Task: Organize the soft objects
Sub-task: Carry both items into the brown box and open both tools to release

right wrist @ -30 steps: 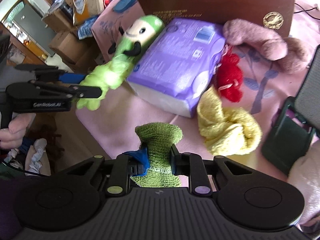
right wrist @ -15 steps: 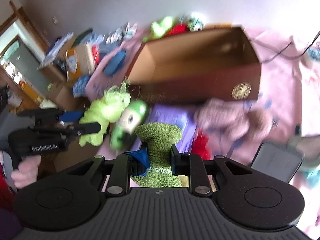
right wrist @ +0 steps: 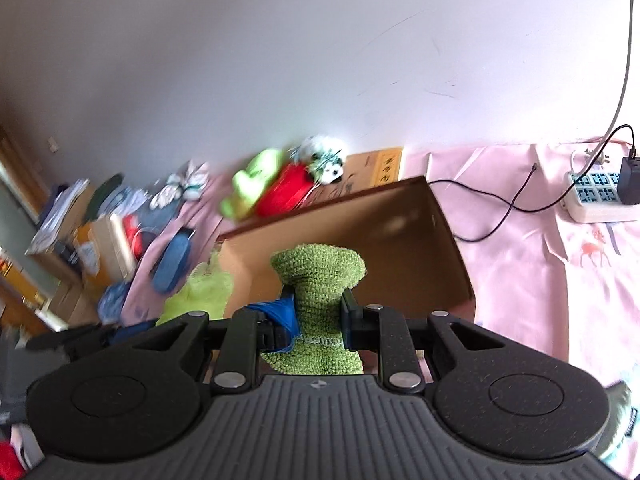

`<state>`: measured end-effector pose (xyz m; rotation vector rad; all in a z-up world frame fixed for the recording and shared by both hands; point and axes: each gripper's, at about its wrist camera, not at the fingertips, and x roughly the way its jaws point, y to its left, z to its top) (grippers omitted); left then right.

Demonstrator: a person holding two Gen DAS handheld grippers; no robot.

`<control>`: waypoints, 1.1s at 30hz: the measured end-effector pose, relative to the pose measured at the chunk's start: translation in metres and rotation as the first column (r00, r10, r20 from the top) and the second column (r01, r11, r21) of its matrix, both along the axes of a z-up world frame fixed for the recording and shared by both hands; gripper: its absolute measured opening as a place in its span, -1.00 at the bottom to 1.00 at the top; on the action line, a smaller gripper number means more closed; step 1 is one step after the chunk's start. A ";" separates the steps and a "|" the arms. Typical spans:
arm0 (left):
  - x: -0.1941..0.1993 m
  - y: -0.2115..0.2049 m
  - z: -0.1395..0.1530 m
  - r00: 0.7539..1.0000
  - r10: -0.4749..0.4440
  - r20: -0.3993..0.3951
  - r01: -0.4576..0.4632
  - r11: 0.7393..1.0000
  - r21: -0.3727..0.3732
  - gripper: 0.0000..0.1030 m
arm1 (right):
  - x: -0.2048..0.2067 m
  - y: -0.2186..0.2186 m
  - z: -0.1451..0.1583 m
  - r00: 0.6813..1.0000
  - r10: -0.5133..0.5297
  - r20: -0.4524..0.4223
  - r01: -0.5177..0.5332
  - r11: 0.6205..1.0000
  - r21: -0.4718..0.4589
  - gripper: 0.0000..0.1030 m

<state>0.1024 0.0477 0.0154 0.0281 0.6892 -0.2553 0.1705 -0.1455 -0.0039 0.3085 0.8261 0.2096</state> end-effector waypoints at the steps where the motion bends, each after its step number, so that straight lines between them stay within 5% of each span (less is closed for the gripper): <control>1: 0.007 -0.001 0.000 1.000 0.015 0.002 -0.015 1.000 -0.001 -0.13 | 0.009 0.000 -0.003 1.000 -0.009 -0.004 0.009 1.000 0.001 -0.94; 12: 0.071 -0.012 -0.046 0.981 0.152 -0.121 -0.152 0.988 0.010 -0.11 | 0.070 0.004 -0.071 0.994 -0.051 -0.101 0.048 0.998 -0.038 -0.93; 19: 0.083 -0.013 -0.069 0.968 0.187 -0.165 -0.183 0.982 0.035 0.28 | 0.090 -0.007 -0.105 0.972 -0.114 -0.205 0.112 0.993 -0.023 -0.77; 22: 0.083 -0.013 -0.072 0.967 0.190 -0.168 -0.185 0.982 0.040 0.28 | 0.091 -0.014 -0.110 0.967 -0.130 -0.220 0.131 0.991 -0.007 -0.81; 28: 0.086 -0.010 -0.077 0.961 0.193 -0.198 -0.191 0.981 0.030 0.28 | 0.091 -0.008 -0.110 0.958 -0.118 -0.260 0.090 0.989 -0.116 -0.81; 33: 0.080 -0.007 -0.074 0.964 0.176 -0.197 -0.178 0.984 0.010 0.28 | 0.078 -0.015 -0.109 0.938 -0.138 -0.319 0.116 0.990 -0.085 -0.81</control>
